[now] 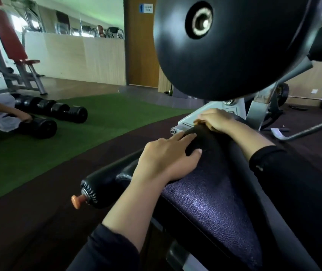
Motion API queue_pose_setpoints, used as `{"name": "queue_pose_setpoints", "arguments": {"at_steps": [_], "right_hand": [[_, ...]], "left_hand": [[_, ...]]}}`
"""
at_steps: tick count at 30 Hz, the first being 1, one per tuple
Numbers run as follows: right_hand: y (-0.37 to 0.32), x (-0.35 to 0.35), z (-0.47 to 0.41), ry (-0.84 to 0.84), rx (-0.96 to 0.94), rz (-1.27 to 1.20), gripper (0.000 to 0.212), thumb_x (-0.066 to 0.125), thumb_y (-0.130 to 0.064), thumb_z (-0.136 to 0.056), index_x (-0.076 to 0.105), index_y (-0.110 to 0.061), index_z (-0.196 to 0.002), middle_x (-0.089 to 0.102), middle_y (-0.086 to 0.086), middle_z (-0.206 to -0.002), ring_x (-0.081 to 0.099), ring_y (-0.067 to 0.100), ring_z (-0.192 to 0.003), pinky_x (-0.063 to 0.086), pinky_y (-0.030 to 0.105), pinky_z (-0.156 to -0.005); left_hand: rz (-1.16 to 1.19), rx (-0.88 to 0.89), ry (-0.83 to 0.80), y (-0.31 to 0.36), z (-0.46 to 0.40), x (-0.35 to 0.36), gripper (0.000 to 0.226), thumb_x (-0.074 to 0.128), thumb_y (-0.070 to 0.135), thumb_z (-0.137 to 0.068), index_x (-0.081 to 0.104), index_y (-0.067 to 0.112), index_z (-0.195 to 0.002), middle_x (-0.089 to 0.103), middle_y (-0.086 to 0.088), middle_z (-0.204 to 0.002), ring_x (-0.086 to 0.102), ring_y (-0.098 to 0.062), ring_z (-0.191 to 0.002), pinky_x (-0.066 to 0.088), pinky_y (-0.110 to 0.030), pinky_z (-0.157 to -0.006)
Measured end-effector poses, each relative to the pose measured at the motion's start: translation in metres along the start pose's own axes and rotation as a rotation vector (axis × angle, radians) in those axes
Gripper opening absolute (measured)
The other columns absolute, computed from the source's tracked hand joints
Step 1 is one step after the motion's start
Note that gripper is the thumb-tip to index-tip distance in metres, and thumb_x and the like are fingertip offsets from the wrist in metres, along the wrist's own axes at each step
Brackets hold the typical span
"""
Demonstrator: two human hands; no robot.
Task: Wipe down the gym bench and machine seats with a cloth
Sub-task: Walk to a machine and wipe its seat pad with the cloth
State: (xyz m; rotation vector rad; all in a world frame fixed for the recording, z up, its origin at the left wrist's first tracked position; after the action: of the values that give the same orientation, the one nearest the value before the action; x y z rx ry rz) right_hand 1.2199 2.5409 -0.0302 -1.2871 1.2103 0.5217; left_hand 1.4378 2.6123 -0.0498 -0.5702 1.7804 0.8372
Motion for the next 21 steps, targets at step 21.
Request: {"name": "queue_pose_setpoints", "arguments": {"at_steps": [21], "right_hand": [[0.028, -0.001, 0.087, 0.023, -0.571, -0.221, 0.034, 0.045, -0.024, -0.097, 0.056, -0.026, -0.129, 0.046, -0.015, -0.138, 0.032, -0.009, -0.131, 0.018, 0.011, -0.11]], "left_hand": [[0.002, 0.015, 0.002, -0.002, 0.0, 0.0, 0.054, 0.027, 0.061, -0.096, 0.023, 0.047, -0.148, 0.017, 0.021, -0.158, 0.043, -0.021, -0.134, 0.035, -0.034, -0.101]]}}
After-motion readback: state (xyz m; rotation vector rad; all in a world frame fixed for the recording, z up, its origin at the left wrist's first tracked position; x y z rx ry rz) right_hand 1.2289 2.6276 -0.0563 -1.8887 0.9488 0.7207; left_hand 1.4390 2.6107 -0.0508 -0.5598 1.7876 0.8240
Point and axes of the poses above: each hand's wrist, its own z-axis away from the middle knuckle, its own x-axis out of the palm, y = z × x, the point moved 4 cm from there along -z, towards the middle knuckle
